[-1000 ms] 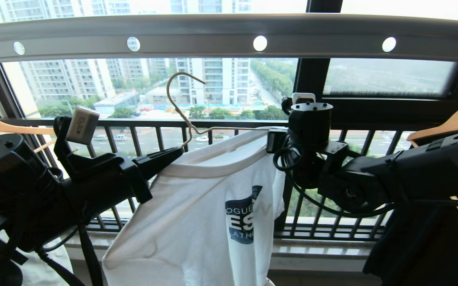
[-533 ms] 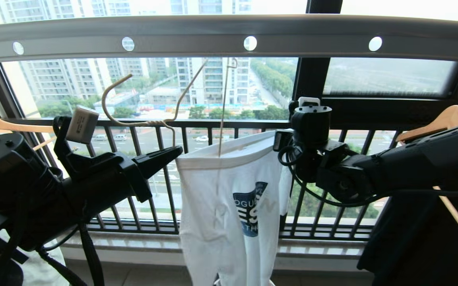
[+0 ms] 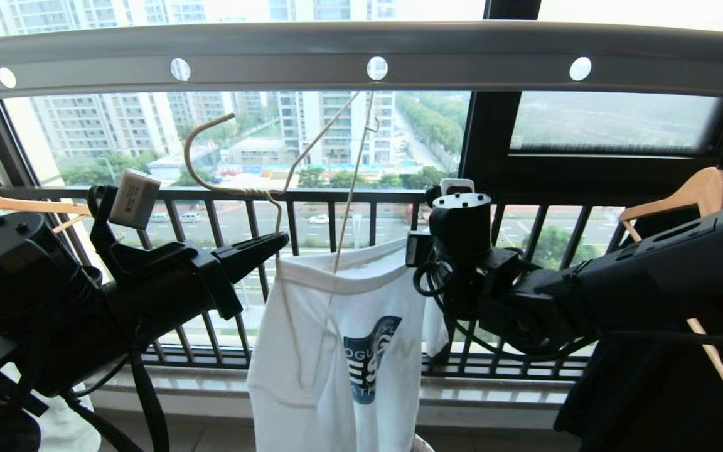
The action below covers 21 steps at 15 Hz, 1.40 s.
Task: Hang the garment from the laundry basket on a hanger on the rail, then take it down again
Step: Take the clothes off the clothes rack, then put clothes in the basket
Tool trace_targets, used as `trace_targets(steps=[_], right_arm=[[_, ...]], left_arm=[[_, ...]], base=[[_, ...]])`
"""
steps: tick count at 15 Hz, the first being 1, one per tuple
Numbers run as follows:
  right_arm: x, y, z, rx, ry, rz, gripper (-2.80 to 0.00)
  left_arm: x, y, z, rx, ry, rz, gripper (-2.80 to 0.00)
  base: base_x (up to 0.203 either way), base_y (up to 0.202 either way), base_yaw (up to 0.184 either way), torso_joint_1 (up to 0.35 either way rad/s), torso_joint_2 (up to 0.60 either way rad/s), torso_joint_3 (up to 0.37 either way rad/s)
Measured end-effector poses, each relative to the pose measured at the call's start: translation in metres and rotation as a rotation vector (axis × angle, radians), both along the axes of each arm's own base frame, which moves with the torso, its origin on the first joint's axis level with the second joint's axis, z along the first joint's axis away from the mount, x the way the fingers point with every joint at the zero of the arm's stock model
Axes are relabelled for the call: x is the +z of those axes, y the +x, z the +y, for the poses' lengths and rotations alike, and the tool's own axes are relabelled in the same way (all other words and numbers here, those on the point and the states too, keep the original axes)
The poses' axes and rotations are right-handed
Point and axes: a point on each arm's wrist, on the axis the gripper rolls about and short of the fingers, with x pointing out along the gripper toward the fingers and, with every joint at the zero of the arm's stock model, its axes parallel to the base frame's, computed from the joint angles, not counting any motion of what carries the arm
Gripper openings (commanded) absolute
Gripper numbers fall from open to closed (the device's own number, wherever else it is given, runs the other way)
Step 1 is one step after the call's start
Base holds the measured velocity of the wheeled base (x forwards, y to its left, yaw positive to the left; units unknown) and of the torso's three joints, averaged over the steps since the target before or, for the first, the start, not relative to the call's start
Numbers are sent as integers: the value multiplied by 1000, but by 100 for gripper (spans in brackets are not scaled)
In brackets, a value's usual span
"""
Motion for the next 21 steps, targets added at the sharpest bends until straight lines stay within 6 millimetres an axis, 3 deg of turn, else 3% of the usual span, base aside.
trace_targets(steps=[3, 7, 11, 21], right_arm=[[-22, -34, 36, 121, -41, 51, -280], [-35, -54, 50, 187, -65, 69, -280], [-51, -47, 50, 192, -107, 101, -280], [-138, -3, 24, 234, -293, 292, -280]], left_arm=[[-5, 4, -2, 10, 17, 6, -280], [-16, 14, -4, 60, 48, 15, -280], [-23, 19, -6, 80, 74, 19, -280], [-44, 29, -10, 86, 149, 49, -280]], base=[[0, 0, 0, 0, 0, 0], [0, 0, 0, 0, 0, 0], [0, 0, 0, 0, 0, 0], [0, 0, 0, 0, 0, 0]])
